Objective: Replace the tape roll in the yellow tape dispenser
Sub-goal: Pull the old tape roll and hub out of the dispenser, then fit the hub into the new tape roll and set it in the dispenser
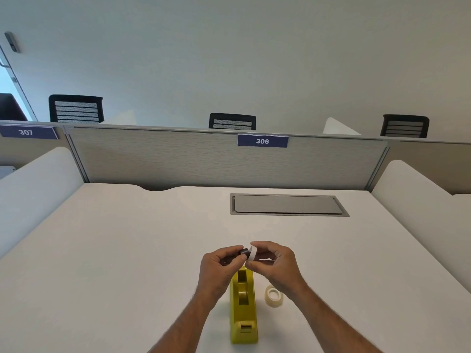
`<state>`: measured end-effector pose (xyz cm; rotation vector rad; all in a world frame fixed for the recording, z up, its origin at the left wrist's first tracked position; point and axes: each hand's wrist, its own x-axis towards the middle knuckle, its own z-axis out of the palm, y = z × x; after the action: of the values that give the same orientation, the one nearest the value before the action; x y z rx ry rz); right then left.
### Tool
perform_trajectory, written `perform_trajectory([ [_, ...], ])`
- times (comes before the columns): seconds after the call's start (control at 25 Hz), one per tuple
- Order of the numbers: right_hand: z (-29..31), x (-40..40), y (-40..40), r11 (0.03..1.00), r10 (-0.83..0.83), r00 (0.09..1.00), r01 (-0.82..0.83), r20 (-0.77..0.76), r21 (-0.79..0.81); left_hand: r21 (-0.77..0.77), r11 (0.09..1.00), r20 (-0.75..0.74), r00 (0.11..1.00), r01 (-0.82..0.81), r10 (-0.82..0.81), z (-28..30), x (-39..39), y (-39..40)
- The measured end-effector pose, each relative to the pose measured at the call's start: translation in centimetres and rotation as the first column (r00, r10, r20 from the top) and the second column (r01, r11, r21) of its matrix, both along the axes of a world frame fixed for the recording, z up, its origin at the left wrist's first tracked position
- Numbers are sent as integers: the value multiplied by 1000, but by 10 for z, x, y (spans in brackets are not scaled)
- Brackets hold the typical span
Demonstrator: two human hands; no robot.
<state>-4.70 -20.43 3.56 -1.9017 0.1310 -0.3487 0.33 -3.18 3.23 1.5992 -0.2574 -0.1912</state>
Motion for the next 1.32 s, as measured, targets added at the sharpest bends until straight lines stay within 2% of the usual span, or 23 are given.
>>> perform_trajectory([
  [0.12,-1,1,-3,997,-80,997,80,-8,5,9,999,4,999,-44,44,1,0,-2],
  [0.24,-3,0,-12,988,-133,989,128,-66,-82,16,998,-3,998,-66,66,-2,1,-1],
  [0.4,-10,-6,-29,937,-189,973,139,-132,-321,36,998,-15,998,-54,54,-7,1,-1],
  [0.52,-19,-15,-44,843,-218,947,62,-235,-535,48,998,-30,999,-43,45,-10,-1,-3],
  [0.6,-26,-22,-52,792,-266,914,26,-306,-610,71,997,-38,999,-25,28,-11,-2,-3],
  [0.76,-38,-35,-60,761,-330,859,-4,-393,-648,121,992,-49,999,15,-9,-15,-3,-2],
  [1.0,-52,-48,-66,770,-316,815,-78,-485,-634,200,978,-30,998,56,-51,-18,-4,-2],
  [1.32,-54,-46,-72,786,-326,788,-81,-523,-612,227,973,-15,999,50,-48,-16,-2,1],
])
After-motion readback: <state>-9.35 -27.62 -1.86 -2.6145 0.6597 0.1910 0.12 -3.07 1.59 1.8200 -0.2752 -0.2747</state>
